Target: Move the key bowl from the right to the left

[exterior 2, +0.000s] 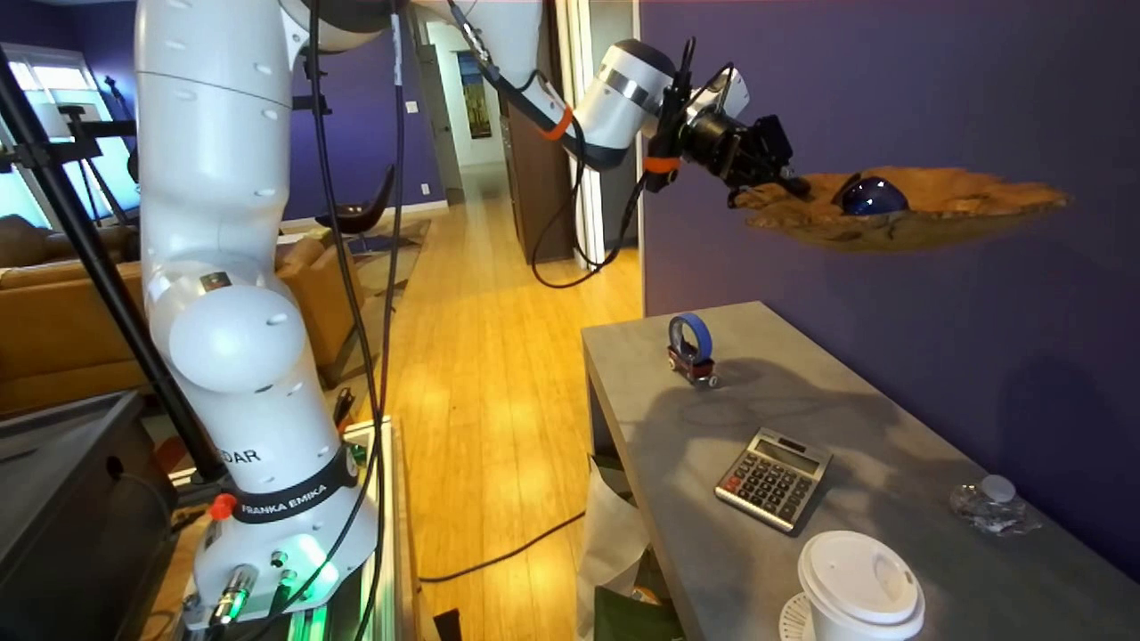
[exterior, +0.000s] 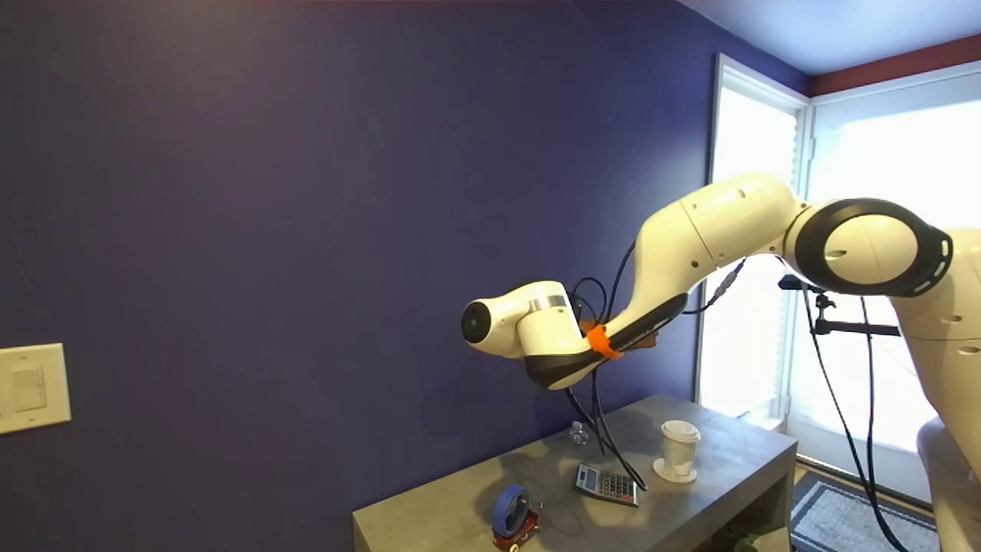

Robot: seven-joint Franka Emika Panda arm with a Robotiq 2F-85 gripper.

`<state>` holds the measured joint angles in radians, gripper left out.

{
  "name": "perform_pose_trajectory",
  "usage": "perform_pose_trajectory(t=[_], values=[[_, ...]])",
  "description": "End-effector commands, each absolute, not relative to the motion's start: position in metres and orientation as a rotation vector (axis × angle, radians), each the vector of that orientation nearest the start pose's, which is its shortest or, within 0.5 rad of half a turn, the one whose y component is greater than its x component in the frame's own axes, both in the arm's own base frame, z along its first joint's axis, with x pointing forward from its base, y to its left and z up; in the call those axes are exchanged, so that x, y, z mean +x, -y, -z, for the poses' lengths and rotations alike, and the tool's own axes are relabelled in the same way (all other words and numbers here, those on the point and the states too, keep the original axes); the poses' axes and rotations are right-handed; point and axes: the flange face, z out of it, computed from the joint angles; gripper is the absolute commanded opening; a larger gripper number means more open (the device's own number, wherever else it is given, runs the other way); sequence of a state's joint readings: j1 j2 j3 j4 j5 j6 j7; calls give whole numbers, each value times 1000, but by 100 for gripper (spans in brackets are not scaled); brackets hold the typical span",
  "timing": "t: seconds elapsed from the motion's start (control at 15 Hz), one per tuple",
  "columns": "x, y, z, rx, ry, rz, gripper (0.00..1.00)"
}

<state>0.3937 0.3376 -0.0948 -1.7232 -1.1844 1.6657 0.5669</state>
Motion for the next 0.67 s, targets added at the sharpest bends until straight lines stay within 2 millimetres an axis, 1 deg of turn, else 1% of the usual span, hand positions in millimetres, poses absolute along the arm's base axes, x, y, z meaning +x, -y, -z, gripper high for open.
perform_pose_trajectory(t=[0.0,0.13,0.27,0.33,0.4,0.47,0.6], values=[[627,-100,-422,1925,-112,-188,12],[629,-93,-422,1923,-102,-181,12],[629,-92,-422,1922,-101,-180,12],[629,-92,-422,1922,-102,-181,3],[634,-99,-428,1899,-128,-197,3],[641,-113,-435,1865,-180,-230,3],[649,-140,-449,1802,-265,-287,3]])
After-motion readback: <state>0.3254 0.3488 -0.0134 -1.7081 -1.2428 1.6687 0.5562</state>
